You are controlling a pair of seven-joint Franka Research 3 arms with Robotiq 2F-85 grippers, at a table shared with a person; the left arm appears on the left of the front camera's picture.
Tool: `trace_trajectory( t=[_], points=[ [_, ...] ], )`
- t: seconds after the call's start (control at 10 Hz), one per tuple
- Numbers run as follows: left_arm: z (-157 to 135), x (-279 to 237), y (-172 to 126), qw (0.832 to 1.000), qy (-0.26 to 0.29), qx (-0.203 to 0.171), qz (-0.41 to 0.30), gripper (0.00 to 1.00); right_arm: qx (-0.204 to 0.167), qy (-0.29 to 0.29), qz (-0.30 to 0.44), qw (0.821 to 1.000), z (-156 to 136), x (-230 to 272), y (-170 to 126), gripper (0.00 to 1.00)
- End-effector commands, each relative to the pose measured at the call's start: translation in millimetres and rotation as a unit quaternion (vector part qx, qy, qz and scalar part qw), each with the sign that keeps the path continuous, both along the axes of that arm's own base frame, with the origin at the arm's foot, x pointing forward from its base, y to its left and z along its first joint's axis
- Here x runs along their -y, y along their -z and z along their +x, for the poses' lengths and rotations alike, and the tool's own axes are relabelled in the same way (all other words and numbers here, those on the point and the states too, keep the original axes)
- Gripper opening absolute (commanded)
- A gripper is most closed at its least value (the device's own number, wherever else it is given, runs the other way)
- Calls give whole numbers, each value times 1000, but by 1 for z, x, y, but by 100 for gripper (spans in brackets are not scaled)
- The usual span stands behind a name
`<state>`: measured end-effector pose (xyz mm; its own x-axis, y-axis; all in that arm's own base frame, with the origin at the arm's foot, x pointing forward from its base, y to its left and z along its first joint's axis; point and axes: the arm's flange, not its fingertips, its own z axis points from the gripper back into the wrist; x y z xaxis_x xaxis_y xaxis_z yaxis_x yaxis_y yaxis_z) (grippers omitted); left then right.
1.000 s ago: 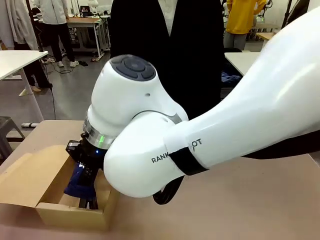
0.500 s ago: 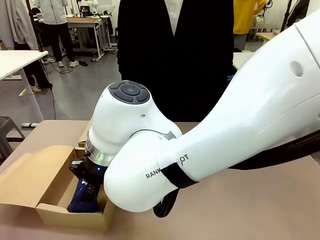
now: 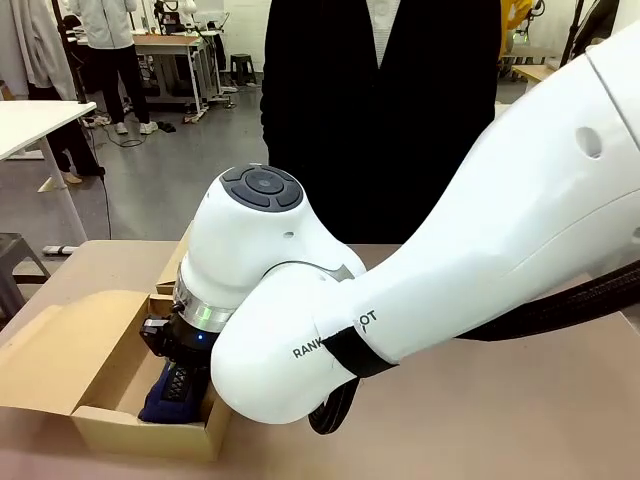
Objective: Place items inside the box.
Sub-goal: Pick up a Pencil pouch or Stapler and place it inside the Mailer Box closest to the robot.
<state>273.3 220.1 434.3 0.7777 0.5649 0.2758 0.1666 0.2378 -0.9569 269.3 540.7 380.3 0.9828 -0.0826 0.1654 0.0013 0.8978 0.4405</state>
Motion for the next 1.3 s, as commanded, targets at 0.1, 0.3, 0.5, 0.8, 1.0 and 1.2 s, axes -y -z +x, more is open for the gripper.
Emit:
trace_trajectory(
  t=[0.1, 0.3, 0.5, 0.8, 1.0, 1.2],
  points=[
    [0, 1, -2, 1000, -1, 13, -4, 100, 4, 2, 18, 1000, 0, 10, -5, 100],
    [0, 1, -2, 1000, -1, 13, -4, 100, 10, 10, 28, 999, 2, 16, -10, 100],
    [0, 1, -2, 1000, -1, 13, -4, 100, 18, 22, 49, 998, 2, 31, -29, 100],
    [0, 1, -2, 1000, -1, 13, -4, 100, -15, -31, 54, 998, -14, 124, -113, 100],
    [0, 1, -2, 1000, -1, 13, -4, 100, -2, 13, 142, 990, -31, 214, -145, 100],
    [0, 1, -2, 1000, -1, 13, -4, 100, -1, -1, 112, 994, -29, 120, -132, 100]
  ],
)
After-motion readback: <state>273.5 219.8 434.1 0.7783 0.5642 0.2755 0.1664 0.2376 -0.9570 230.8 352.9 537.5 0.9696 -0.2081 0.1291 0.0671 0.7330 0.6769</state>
